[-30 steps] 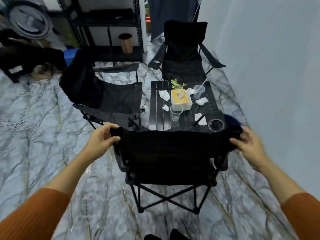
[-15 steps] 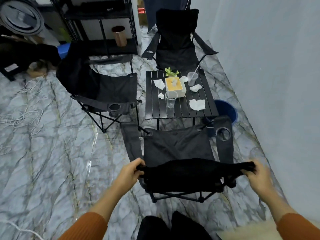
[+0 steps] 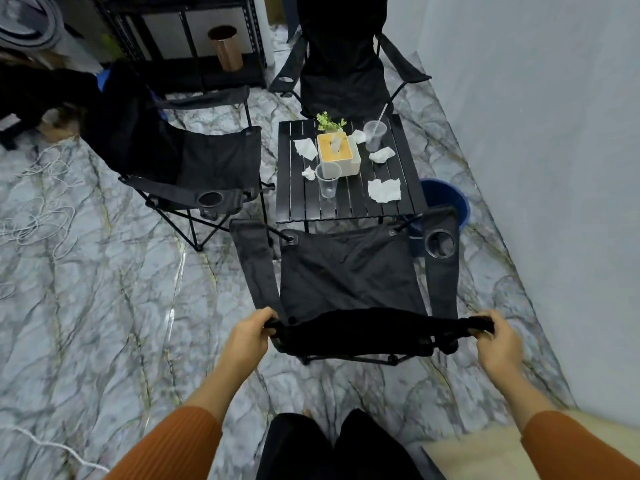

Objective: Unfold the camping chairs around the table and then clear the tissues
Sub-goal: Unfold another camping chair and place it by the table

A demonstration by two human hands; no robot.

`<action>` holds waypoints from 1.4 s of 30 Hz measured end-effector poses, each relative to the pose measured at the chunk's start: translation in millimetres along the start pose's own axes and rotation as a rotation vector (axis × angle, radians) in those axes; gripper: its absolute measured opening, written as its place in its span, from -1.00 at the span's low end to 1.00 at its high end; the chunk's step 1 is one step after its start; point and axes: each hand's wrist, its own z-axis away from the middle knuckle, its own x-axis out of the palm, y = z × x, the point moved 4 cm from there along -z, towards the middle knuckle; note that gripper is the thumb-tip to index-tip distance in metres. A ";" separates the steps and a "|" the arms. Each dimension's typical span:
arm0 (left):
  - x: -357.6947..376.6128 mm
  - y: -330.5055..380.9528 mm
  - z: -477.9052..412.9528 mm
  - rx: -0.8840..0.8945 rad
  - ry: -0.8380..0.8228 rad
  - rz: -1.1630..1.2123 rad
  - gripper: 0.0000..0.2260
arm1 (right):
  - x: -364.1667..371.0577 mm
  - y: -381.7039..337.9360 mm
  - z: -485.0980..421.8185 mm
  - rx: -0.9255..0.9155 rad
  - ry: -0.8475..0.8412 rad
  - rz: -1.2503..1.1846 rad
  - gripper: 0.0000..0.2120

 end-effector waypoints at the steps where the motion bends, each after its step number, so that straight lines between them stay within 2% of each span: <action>1: 1.1 5.1 -8.4 -0.002 0.010 -0.006 -0.72 | -3.3 0.6 -3.5 0.003 0.022 0.013 -0.74; 9: 24.5 29.0 -32.2 -0.007 -0.041 -0.014 -0.71 | -32.0 13.9 -48.2 -0.019 0.016 -0.007 -0.80; 13: 24.9 21.9 -25.5 -0.128 -0.037 -0.038 -0.73 | -27.0 7.5 -63.9 -0.101 -0.054 -0.004 -0.73; 18: 22.2 34.6 -22.0 -0.157 -0.002 -0.056 -0.64 | -32.8 4.0 -64.4 -0.132 -0.079 -0.043 -0.72; 27: 24.1 27.7 20.3 -0.211 0.068 -0.065 -0.46 | -42.2 10.0 -46.5 -0.197 -0.274 0.003 -0.79; 32: 18.7 38.0 -4.9 -0.177 0.075 -0.094 -0.60 | -42.0 7.4 -49.4 -0.188 -0.256 -0.005 -0.78; 38: 15.7 39.5 -7.0 -0.264 0.065 -0.068 -0.67 | -35.8 2.9 -56.8 -0.200 -0.247 -0.010 -0.72; 40: 11.7 43.6 -3.7 -0.267 0.031 -0.068 -0.72 | -35.9 2.4 -55.0 -0.216 -0.267 0.013 -0.75; 42: 7.7 51.8 -2.9 -0.175 -0.065 -0.177 -0.79 | -36.3 -3.7 -52.9 -0.306 -0.315 0.109 -0.76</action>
